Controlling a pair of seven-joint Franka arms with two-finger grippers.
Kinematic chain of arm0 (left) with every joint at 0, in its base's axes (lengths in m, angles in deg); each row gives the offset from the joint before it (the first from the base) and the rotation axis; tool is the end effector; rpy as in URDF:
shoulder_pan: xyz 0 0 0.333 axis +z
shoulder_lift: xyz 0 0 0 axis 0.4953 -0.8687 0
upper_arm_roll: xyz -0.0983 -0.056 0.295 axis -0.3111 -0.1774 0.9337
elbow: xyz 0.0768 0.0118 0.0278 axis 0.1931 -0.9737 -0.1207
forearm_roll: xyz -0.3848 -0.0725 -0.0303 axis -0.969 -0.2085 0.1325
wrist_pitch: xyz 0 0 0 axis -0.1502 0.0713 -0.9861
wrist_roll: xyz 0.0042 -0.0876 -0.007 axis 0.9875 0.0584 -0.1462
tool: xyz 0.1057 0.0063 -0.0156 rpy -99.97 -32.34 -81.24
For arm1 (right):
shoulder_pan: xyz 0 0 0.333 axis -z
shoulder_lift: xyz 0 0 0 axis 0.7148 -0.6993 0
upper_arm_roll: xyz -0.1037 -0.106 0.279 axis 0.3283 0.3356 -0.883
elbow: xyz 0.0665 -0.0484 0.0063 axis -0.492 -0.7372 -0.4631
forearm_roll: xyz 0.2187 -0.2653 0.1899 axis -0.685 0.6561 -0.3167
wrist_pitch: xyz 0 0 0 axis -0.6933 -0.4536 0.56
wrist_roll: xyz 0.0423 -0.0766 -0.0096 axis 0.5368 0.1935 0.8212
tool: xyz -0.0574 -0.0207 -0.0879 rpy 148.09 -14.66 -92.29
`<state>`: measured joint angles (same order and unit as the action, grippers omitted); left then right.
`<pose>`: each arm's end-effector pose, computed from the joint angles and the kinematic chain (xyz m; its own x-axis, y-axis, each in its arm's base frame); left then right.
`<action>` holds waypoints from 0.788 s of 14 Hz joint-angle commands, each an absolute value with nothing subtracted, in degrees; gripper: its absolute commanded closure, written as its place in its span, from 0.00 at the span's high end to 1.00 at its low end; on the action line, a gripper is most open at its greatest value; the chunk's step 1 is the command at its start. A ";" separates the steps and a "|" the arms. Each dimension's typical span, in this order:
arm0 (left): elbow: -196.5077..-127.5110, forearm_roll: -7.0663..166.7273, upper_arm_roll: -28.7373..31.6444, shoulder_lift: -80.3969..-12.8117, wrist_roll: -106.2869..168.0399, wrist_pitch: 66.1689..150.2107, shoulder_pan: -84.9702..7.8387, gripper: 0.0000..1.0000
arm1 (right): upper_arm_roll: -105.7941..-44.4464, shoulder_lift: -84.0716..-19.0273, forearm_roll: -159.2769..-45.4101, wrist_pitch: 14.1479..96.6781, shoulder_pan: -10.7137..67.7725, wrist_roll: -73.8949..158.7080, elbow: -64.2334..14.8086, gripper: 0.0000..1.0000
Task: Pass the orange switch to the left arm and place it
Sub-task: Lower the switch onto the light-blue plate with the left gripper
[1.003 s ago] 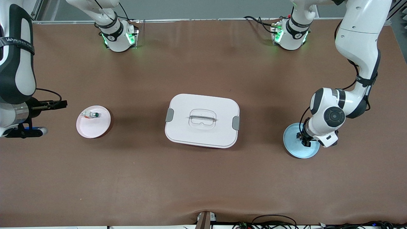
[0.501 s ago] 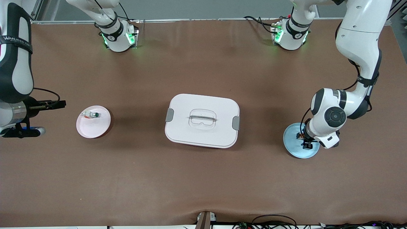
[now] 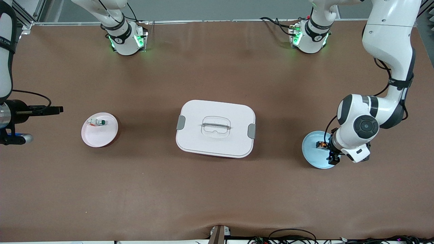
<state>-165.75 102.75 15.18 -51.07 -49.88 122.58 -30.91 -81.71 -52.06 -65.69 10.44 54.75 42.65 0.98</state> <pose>0.6478 -0.0557 0.2523 0.2984 0.9449 0.1346 0.9544 -0.2944 -0.0493 0.6196 -0.0887 0.4870 0.8942 -0.0287 -0.4467 -0.0591 -0.9968 -0.0543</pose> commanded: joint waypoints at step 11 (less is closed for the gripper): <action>-166.89 97.71 14.15 -46.38 14.61 116.27 -30.48 1.00 | -82.50 -41.01 -65.41 10.81 53.63 42.65 0.22 1.00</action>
<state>-165.87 99.13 14.80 -47.98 6.64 117.13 -30.88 -82.34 -43.43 -65.46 11.11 53.61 42.65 1.21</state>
